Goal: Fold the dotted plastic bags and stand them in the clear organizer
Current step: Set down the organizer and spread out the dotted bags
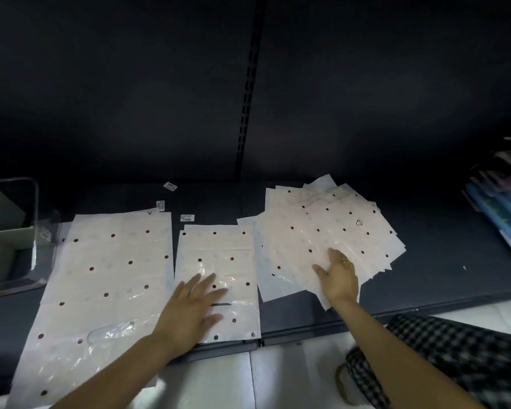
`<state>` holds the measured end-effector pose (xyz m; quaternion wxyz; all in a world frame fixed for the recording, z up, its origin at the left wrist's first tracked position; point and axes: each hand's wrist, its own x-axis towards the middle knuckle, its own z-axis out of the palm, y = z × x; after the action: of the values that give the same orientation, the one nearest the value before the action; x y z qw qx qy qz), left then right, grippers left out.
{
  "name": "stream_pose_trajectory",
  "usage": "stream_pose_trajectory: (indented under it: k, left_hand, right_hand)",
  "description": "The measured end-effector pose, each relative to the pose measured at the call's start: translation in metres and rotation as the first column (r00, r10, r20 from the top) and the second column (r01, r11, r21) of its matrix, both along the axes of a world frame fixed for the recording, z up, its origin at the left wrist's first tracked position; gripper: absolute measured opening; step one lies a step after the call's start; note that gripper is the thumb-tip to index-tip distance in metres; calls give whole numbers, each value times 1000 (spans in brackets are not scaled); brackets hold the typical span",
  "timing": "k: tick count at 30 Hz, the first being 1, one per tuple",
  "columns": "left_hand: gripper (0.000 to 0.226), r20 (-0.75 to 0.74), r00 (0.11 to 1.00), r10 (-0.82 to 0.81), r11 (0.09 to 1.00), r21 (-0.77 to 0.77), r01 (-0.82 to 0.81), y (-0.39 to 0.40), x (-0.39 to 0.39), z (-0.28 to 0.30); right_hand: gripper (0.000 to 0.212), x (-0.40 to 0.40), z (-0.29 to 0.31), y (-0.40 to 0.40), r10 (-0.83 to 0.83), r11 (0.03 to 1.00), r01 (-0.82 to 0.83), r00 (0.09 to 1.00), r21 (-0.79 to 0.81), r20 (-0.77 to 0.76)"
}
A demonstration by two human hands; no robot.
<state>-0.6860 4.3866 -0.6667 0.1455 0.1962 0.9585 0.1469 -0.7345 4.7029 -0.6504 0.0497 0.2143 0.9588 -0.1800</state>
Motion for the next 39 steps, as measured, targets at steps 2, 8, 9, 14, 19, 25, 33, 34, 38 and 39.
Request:
stream_pose_trajectory:
  k: [2,8,9,14,19,25,33,34,38,39]
  left_hand:
    - [58,35,999,-32,998,-60,34,0,6,-9]
    - [63,92,995,-50,991,-117,60,-5,7,-3]
    - [62,100,994,-51,992,-113,63,-5,7,-3]
    - [59,139,989,-49,995,-82,61,-3,6,2]
    - [57,201,978,-51,996,-58,64,-6,2,7]
    - [52,251,967,43,978,187,-92,2,-8,21]
    - [53,781,557,283,239,505,-829,-9,-46,75]
    - [54,763,551,338,249,492,-834,-18,-50,77]
    - [65,605,617,504,332,524,-785,-52,-51,70]
    - [64,537,643,546,385,522,-762,-57,-50,66]
  right_hand:
    - [29,4,-2,6,16,999,-14,999,38,-52]
    - [20,10,1,2,64,997,-57,988,56,-141]
    - [33,11,1,-2,100,994,-94,985,49,-138]
    - [64,12,-9,-20,290,951,-292,956,100,35]
    - [32,4,-12,-23,221,973,-210,968,95,-117]
    - [30,1,6,-47,49,977,-112,946,-181,-320]
    - [27,29,26,-132,683,590,-794,586,-143,-435]
    - [27,33,24,-139,740,533,-836,536,-133,-406]
    - [30,46,15,-154,833,376,-914,406,-154,-376]
    - [33,46,14,-152,843,368,-918,396,-146,-365]
